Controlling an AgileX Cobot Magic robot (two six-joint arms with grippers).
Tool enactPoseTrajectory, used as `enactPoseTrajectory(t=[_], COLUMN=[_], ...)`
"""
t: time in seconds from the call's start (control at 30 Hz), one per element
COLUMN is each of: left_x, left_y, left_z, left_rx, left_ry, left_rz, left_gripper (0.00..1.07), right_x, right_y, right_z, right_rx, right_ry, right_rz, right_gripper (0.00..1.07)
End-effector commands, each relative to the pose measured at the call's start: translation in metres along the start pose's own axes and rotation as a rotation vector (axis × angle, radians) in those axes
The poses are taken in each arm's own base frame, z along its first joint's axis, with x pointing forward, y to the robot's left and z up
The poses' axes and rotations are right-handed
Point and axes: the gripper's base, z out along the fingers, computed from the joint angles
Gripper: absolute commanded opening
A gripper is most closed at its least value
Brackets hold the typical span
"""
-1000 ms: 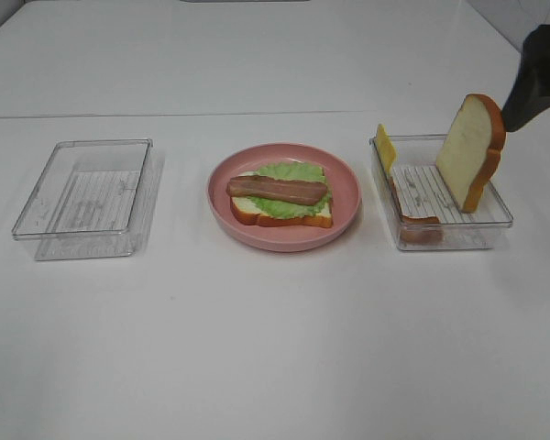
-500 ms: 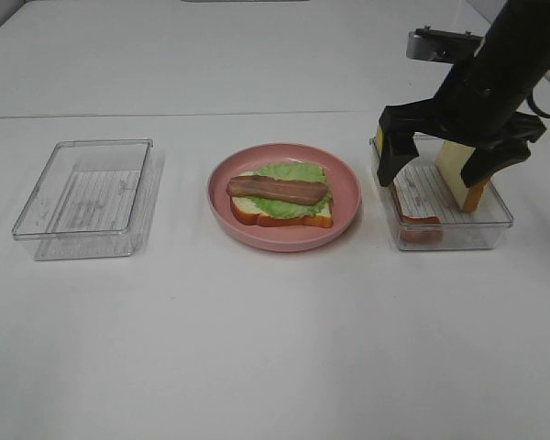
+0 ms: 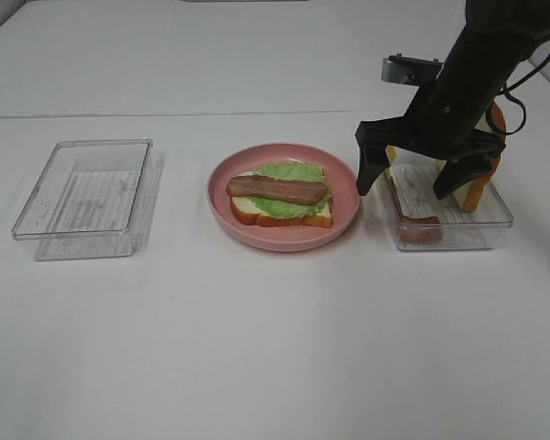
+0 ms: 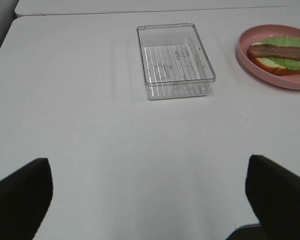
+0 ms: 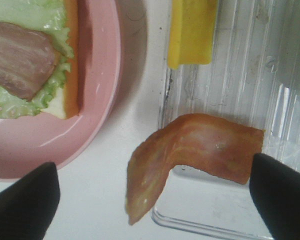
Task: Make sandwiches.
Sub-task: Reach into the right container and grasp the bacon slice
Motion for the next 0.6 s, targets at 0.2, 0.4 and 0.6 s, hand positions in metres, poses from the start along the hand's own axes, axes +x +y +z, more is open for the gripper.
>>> enactPoseTrajectory(t=[0.2,0.4,0.6], left_x=[0.0014,0.0014,0.0014], left_y=[-0.0001,-0.0001,-0.0001], left_z=[-0.0008,-0.0008,-0.0008], left_rx=[0.006,0.006,0.006], left_ry=[-0.016,-0.016,-0.016], left_rz=[0.003,0.006,0.006], left_gripper=[1.00,1.00,1.00], right_x=[-0.0019,-0.0015,-0.0015], right_y=[-0.0015,-0.0022,-0.0024], right_z=[0.0090,0.0090,0.0090], right_rx=[0.003,0.006,0.008], right_ry=[0.009,0.013,0.013], right_rz=[-0.007,-0.022,-0.024], right_gripper=[0.93,0.72,0.53])
